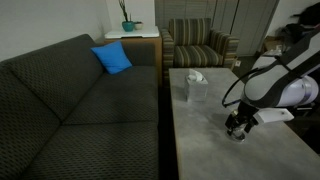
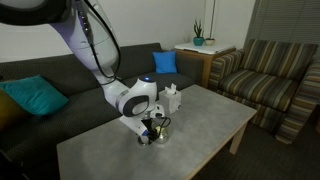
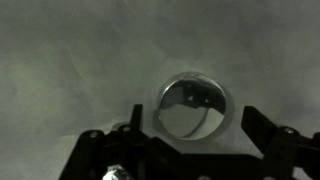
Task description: Uncover the silver bottle and put the lid on the table
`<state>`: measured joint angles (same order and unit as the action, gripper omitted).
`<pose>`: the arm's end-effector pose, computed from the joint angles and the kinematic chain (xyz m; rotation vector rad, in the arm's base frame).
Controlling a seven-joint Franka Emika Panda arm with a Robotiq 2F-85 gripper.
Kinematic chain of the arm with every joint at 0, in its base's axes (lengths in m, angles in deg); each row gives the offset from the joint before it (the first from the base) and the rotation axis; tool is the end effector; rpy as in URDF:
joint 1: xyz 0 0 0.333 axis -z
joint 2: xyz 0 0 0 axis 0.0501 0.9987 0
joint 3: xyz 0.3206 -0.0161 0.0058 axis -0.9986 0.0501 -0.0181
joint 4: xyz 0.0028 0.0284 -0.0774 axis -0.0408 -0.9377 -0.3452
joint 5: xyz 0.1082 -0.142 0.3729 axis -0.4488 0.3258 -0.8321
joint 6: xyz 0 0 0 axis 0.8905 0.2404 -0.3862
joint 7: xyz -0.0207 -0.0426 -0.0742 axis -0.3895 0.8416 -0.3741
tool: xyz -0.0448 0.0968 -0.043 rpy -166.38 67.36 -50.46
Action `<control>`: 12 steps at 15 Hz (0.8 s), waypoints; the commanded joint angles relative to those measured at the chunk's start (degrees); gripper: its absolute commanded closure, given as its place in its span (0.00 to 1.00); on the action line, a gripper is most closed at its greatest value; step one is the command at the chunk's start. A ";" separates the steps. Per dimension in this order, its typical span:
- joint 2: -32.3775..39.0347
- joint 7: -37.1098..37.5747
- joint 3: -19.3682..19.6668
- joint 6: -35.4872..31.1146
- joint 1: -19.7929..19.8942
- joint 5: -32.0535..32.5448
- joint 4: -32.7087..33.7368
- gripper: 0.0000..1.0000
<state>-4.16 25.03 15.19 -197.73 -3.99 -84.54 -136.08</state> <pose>0.6281 0.0614 -0.1872 -3.0374 -0.1347 0.0582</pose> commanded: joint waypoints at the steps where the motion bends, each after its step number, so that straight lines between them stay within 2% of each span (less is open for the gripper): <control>1: 0.00 1.54 1.10 0.05 -1.14 0.37 -0.02 0.00; 12: -0.01 10.14 5.53 2.00 -5.91 0.46 1.48 0.00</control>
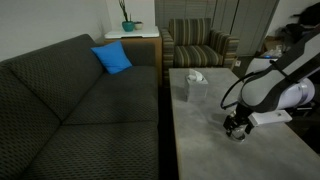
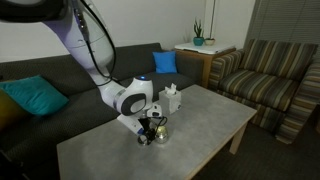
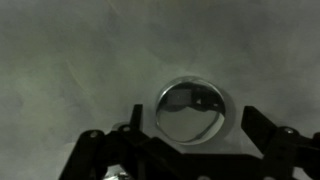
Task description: Uncover the silver bottle and put the lid on the table
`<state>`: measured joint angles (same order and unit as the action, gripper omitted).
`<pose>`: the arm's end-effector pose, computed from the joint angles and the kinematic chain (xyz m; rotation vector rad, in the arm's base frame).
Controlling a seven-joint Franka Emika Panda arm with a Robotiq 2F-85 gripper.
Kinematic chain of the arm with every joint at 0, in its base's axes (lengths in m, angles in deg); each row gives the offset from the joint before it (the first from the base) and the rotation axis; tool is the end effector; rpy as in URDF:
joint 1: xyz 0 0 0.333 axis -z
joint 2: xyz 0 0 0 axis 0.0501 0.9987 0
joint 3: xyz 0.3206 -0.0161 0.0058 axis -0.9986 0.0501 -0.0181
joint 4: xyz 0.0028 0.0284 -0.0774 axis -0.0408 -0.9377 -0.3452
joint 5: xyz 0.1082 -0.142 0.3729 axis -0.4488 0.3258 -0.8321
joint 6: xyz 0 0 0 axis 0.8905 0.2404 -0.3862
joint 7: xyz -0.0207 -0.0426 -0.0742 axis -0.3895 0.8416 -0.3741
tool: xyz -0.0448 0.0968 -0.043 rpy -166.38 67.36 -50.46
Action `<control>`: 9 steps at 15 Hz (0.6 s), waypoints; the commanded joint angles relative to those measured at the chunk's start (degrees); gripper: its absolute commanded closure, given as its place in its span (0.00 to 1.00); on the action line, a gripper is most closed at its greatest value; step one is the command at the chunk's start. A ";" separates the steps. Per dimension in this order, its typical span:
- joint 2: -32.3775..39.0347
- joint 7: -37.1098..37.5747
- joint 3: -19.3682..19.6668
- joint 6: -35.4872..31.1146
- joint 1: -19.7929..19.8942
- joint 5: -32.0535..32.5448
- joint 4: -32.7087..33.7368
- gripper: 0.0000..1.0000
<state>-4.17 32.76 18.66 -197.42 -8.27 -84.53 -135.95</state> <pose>0.6257 0.0734 -0.1887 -3.1046 -0.0341 0.0721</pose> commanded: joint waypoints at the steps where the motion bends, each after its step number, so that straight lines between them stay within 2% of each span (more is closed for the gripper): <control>1: -0.02 2.78 2.35 1.56 -1.82 0.52 1.81 0.00; 6: -3.53 -0.13 0.97 0.12 -0.61 0.45 -1.37 0.00; 9: -7.10 -1.73 0.76 1.64 -0.50 0.73 -4.72 0.00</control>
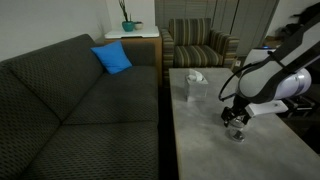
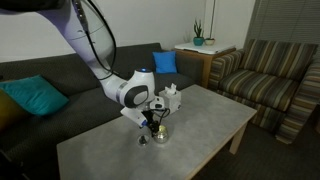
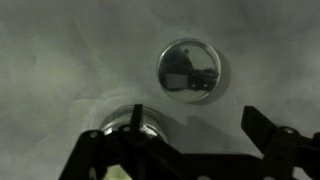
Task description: Uncover the silver bottle and put the lid on the table
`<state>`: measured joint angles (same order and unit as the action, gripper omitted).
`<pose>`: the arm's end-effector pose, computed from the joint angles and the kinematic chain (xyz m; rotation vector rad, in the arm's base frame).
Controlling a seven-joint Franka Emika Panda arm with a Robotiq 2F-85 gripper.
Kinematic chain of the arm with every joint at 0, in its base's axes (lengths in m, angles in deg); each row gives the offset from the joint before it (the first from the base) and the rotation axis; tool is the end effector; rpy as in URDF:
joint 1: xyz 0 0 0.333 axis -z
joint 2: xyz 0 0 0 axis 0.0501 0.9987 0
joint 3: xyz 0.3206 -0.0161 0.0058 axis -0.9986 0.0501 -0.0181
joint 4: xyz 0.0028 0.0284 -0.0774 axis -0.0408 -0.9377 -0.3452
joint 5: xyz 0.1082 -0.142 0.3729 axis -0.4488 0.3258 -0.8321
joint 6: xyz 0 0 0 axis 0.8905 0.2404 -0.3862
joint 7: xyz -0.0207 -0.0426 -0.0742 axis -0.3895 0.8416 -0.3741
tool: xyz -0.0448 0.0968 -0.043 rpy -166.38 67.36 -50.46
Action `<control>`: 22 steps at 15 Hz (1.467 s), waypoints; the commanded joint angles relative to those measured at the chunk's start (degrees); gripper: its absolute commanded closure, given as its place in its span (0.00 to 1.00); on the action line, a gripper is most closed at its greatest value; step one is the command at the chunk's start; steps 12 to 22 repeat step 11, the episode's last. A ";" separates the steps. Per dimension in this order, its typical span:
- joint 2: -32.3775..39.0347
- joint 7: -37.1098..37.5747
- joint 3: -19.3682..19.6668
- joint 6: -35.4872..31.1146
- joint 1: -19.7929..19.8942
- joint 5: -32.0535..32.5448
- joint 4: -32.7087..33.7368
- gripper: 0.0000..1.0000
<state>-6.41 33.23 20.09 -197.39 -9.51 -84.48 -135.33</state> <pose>0.6503 0.0756 -0.1605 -3.1259 -0.0528 -0.0074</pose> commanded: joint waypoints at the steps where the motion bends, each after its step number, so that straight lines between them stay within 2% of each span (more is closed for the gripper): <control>1: -6.23 -2.79 -1.00 1.93 0.94 0.57 -6.70 0.00; 6: -13.62 -4.67 -0.78 0.53 0.44 0.63 -15.33 0.00; 11: -17.85 -4.56 -1.03 0.62 0.84 2.44 -20.06 0.00; 22: -17.85 -4.56 -1.03 0.62 0.84 2.44 -20.06 0.00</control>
